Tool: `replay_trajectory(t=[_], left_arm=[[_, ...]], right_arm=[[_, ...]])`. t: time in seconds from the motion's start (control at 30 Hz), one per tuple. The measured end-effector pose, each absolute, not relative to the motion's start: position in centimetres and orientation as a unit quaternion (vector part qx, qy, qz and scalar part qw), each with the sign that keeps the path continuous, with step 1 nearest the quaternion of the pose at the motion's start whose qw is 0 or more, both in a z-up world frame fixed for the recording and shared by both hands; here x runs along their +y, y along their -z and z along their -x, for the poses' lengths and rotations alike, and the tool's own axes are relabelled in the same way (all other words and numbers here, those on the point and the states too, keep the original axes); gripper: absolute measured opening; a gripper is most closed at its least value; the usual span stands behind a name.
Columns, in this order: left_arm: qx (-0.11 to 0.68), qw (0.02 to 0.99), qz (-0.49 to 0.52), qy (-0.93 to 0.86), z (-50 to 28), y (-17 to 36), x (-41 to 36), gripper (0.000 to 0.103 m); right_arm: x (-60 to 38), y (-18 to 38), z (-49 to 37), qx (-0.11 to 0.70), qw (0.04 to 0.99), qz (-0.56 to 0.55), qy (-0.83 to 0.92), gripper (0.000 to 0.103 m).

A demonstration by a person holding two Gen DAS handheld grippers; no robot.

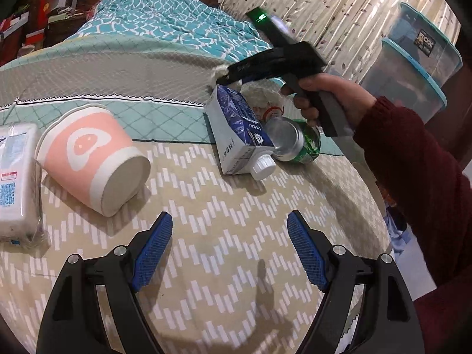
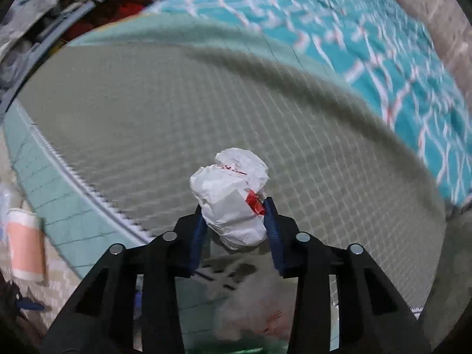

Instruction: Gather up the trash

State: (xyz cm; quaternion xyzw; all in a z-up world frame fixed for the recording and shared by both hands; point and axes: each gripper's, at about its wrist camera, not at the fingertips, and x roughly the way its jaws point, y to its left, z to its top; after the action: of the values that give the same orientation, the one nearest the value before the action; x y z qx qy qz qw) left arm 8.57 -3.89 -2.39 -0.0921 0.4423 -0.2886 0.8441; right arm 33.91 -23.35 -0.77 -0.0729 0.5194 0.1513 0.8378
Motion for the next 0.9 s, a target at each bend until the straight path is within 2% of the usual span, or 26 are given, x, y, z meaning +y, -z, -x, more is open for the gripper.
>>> replay_trajectory(t=[0.13, 0.2, 0.23, 0.33, 0.43, 0.47, 0.53, 0.57, 0.7, 0.9], left_arm=[[0.431, 0.852, 0.081, 0.285, -9.9, 1.0, -5.1, 0.077], [0.422, 0.861, 0.07, 0.276, -10.9, 0.4, -6.4, 0.084], [0.42, 0.864, 0.064, 0.27, -11.6, 0.1, -7.4, 0.084], [0.42, 0.867, 0.044, 0.264, -13.3, 0.2, -10.1, 0.085], [0.428, 0.874, 0.001, 0.228, -15.6, 1.7, -13.2, 0.086], [0.433, 0.875, -0.007, 0.217, -16.1, 2.2, -13.7, 0.084], [0.455, 0.868, -0.011, 0.197, -17.2, 3.3, -14.1, 0.057], [0.47, 0.859, 0.005, 0.203, -17.5, 3.7, -13.9, 0.051], [0.459, 0.861, 0.003, 0.217, -14.7, 3.0, -12.6, 0.051], [0.462, 0.846, -0.027, 0.265, -6.8, 3.5, -9.8, 0.05]], right_arm=[[-25.0, -4.9, -28.5, 0.428, 0.884, -0.001, -0.185, 0.038], [-26.2, -7.1, -24.6, 0.386, 0.902, -0.03, -0.19, 0.038], [-27.1, -7.7, -22.0, 0.365, 0.91, -0.045, -0.189, 0.038], [-28.9, -7.5, -16.5, 0.339, 0.922, -0.08, -0.171, 0.038], [-30.5, -5.2, -11.7, 0.345, 0.92, -0.12, -0.143, 0.038], [-30.7, -4.6, -10.4, 0.348, 0.919, -0.125, -0.133, 0.038], [-31.6, -2.9, -7.4, 0.356, 0.916, -0.146, -0.114, 0.038], [-31.8, -2.2, -6.5, 0.358, 0.914, -0.155, -0.111, 0.038], [-32.6, 0.4, -2.7, 0.373, 0.901, -0.194, -0.105, 0.038], [-30.9, 2.8, -0.1, 0.396, 0.892, -0.19, -0.108, 0.038]])
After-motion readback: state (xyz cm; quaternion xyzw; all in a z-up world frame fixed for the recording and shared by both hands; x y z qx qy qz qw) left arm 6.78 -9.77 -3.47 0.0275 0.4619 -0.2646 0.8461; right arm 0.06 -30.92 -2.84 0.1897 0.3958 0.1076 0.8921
